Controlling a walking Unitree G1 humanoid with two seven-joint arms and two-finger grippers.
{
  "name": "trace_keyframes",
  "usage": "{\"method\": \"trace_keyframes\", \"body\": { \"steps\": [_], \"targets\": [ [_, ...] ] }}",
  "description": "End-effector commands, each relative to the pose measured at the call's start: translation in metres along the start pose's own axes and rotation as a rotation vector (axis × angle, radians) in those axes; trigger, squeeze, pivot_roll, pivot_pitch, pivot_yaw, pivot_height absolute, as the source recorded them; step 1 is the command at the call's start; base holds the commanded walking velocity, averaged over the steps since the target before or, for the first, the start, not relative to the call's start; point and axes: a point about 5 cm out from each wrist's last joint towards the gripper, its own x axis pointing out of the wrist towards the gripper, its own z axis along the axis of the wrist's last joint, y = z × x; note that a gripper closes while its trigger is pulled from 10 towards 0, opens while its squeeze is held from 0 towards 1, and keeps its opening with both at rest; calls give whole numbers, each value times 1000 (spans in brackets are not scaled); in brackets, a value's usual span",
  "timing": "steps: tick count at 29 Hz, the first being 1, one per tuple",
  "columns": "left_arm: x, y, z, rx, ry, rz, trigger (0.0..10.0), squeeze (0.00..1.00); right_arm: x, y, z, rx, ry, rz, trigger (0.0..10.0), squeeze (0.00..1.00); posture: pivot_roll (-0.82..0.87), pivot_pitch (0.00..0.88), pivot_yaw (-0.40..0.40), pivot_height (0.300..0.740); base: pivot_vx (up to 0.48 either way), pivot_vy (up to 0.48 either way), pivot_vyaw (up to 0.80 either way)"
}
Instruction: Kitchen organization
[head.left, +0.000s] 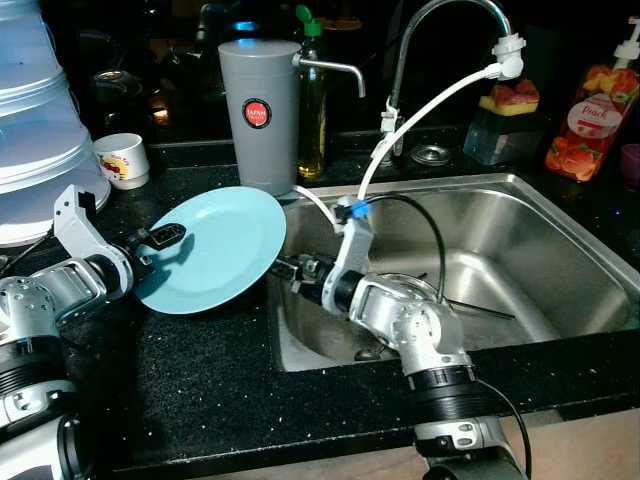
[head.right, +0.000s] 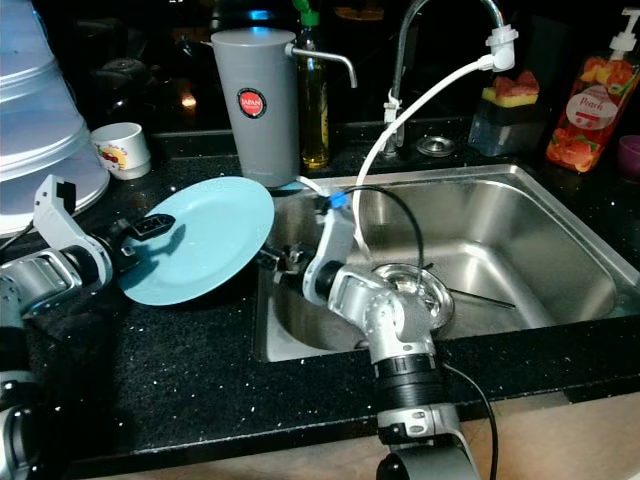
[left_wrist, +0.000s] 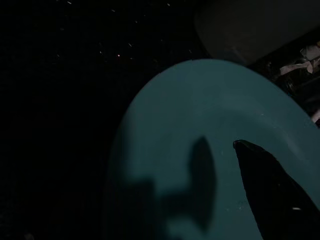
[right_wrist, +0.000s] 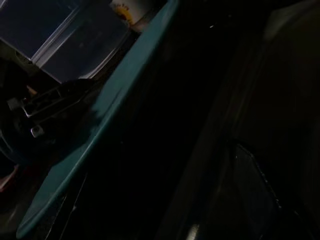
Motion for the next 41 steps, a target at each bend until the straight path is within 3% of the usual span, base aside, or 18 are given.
{"method": "trace_keyframes", "body": {
  "steps": [1,2,3,4,23,31,34,37,41],
  "targets": [
    [6,15,-29,-40,131,65,10000,0,6,13,-3,61,-5,45,10000,0,16,64,35,740,0,0,0],
    [7,15,-28,-38,127,61,10000,0,6,14,-3,67,-6,44,10000,0,16,64,35,740,0,0,0],
    [7,15,-27,-46,105,53,3882,0,6,13,-3,69,-6,39,10000,0,16,64,35,740,0,0,0],
    [7,14,-26,-53,89,42,0,0,6,13,-2,70,-7,36,10000,0,19,64,36,740,0,0,0],
    [5,15,-16,-137,-25,-3,0,0,4,9,1,92,-16,12,10000,0,21,64,42,740,0,0,0],
    [-8,5,16,-196,-278,-142,0,0,0,-8,20,95,-97,-68,10000,0,17,58,41,740,0,0,0],
    [-11,1,21,-196,-309,-183,0,0,-2,-12,24,94,-112,-84,10000,0,17,56,40,740,0,0,0],
    [-20,-13,30,-179,-383,-333,0,0,-7,-23,35,97,-159,-130,10000,0,18,53,37,740,0,0,0],
    [-25,-18,34,-178,-420,-393,0,0,-8,-26,40,103,-183,-147,10000,0,18,53,37,740,0,0,0]
  ]
}}
